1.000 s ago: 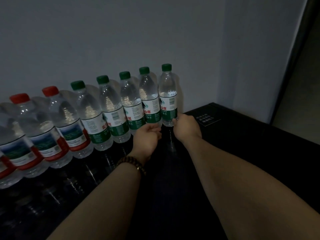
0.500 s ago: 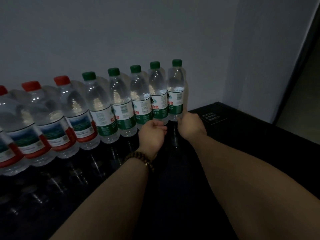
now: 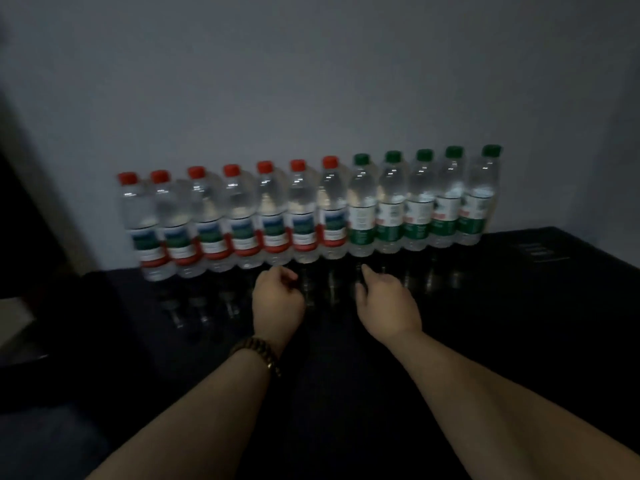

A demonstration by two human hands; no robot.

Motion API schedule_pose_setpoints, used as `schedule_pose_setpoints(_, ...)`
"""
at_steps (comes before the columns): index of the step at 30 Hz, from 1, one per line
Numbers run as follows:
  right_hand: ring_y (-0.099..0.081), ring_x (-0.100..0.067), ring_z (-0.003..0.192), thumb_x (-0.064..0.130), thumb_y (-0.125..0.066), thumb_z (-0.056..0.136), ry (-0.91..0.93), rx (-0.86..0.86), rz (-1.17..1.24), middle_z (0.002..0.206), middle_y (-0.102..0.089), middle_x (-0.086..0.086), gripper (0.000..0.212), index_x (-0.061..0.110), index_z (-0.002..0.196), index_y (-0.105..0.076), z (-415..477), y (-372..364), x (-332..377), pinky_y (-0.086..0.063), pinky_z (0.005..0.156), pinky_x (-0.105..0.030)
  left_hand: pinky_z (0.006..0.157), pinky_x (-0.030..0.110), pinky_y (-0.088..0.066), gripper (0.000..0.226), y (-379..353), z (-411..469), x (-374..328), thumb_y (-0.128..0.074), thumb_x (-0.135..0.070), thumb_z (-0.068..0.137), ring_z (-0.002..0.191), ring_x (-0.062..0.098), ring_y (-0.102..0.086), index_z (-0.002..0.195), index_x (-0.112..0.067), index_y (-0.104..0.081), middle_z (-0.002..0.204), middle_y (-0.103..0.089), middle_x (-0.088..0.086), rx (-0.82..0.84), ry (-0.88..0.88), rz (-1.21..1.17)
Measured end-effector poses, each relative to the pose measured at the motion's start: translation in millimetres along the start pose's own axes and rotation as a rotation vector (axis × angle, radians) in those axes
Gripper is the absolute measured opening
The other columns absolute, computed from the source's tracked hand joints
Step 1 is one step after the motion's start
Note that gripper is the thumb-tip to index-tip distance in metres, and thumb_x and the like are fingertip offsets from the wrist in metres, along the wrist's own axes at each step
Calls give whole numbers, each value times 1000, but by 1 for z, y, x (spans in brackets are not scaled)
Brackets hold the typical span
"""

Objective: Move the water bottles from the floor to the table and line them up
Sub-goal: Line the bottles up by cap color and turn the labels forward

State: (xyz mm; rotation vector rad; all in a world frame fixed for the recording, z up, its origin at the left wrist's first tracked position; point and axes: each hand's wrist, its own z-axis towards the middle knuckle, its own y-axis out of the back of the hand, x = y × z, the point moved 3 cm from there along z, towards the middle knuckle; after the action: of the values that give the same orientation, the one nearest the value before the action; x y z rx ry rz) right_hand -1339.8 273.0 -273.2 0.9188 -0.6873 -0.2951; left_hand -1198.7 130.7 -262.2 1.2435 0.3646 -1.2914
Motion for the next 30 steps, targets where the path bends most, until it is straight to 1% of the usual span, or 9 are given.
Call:
schedule_pose_setpoints(4, -61, -28, 112, 34, -48, 103, 91, 52, 132, 123, -65, -11, 49, 18, 149, -47, -19, -42, 103, -52, 86, -35, 93, 34, -48, 26, 98, 11, 69, -63, 3, 77, 99, 27, -60, 99, -11, -66, 105, -61, 10, -135, 119, 111)
schedule_pose_setpoints(8, -59, -26, 117, 32, -48, 102, 155, 123, 218, 131, -61, -8, 50, 22, 151, -43, -28, -86, 188, -53, 92, -36, 90, 37, -54, 34, 168, 24, 123, -69, -5, 78, 99, 24, -64, 110, -13, -64, 109, -64, 6, -180, 269, 153)
schedule_pose_setpoints(11, -53, -25, 125, 28, -46, 102, 290, 220, 132, 142, -56, -4, 53, 21, 154, -38, -28, -116, 232, -49, 98, -36, 79, 25, -46, 35, 200, 40, 152, -71, -4, 79, 93, 17, -62, 113, -13, -65, 103, -59, -2, -133, 173, 236)
schedule_pose_setpoints(13, -53, -25, 124, 28, -45, 101, 417, 221, 23, 143, -56, -2, 54, 18, 153, -38, -23, -130, 250, -45, 100, -36, 78, 22, -44, 41, 219, 53, 172, -72, -5, 81, 92, 15, -60, 121, -13, -62, 109, -62, 1, -128, 227, 174)
schedule_pose_setpoints(15, -51, -26, 126, 28, -44, 102, 448, 202, -14, 146, -54, -2, 55, 15, 155, -36, -13, -141, 263, -42, 104, -37, 78, 23, -45, 48, 224, 66, 184, -74, -7, 83, 92, 12, -59, 127, -13, -59, 115, -64, 2, -111, 291, 83)
schedule_pose_setpoints(18, -49, -26, 127, 24, -46, 101, 446, 190, -42, 147, -54, -2, 56, 15, 155, -36, 1, -153, 280, -42, 105, -39, 71, 19, -44, 54, 216, 82, 190, -77, -7, 80, 84, 2, -57, 130, -16, -58, 104, -60, -10, -68, 271, 15)
schedule_pose_setpoints(24, -58, -31, 114, 10, -58, 89, 409, 202, -14, 133, -59, -6, 64, 18, 150, -39, 24, -174, 310, -51, 84, -39, 50, 6, -44, 55, 210, 118, 202, -76, 1, 79, 83, -3, -56, 124, -23, -58, 97, -59, -18, -37, 282, -127)
schedule_pose_setpoints(28, -61, -31, 109, 4, -57, 86, 372, 184, -24, 129, -60, -7, 66, 17, 148, -39, 36, -183, 320, -51, 79, -39, 62, 10, -46, 48, 206, 135, 206, -77, 3, 75, 82, -5, -58, 109, -25, -59, 93, -62, -18, 17, 256, -165)
schedule_pose_setpoints(30, -61, -32, 110, 4, -58, 86, 365, 175, -32, 131, -59, -7, 70, 16, 151, -36, 41, -186, 322, -52, 80, -40, 58, 9, -48, 43, 204, 141, 209, -76, 8, 74, 76, -5, -63, 102, -22, -62, 90, -66, -15, 11, 259, -228)
